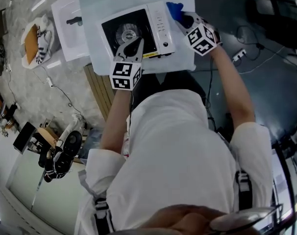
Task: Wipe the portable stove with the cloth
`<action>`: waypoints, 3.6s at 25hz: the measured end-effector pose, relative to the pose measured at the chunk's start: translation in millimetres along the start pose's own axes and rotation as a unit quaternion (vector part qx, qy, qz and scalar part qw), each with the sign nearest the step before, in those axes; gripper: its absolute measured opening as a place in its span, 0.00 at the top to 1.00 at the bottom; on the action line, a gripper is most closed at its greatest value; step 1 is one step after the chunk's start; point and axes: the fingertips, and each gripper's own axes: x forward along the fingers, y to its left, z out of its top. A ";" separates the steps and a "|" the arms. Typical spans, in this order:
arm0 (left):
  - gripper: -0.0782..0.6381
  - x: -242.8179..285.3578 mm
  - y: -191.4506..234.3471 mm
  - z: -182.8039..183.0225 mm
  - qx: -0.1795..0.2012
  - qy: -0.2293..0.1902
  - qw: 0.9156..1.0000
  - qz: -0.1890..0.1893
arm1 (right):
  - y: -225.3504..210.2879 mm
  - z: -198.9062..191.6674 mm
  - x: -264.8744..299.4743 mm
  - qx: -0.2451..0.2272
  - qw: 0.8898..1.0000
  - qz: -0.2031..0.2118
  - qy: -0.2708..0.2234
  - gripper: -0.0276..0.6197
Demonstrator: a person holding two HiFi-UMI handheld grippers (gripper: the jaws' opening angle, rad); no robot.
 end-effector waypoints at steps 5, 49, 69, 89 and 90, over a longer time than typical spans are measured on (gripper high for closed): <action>0.85 -6.2 9.6 12.0 -0.002 -0.005 1.000 -0.018 | -23.4 32.1 12.7 -0.012 1.000 -0.015 0.011 0.82; 0.85 -20.7 119.0 6.4 -0.054 -0.025 0.998 -0.024 | -52.1 49.1 157.8 0.214 0.955 0.055 0.199 0.82; 0.85 -45.2 171.3 -19.1 -0.119 -0.042 0.992 0.019 | 15.8 110.3 199.0 0.175 0.940 0.162 0.243 0.82; 0.85 -71.5 192.7 -39.7 -0.156 -0.057 0.985 0.051 | 68.7 166.4 232.9 0.182 0.919 0.222 0.270 0.82; 0.85 -73.4 193.4 -40.6 -0.157 -0.058 0.984 0.053 | 70.4 168.6 234.3 0.188 0.917 0.224 0.272 0.82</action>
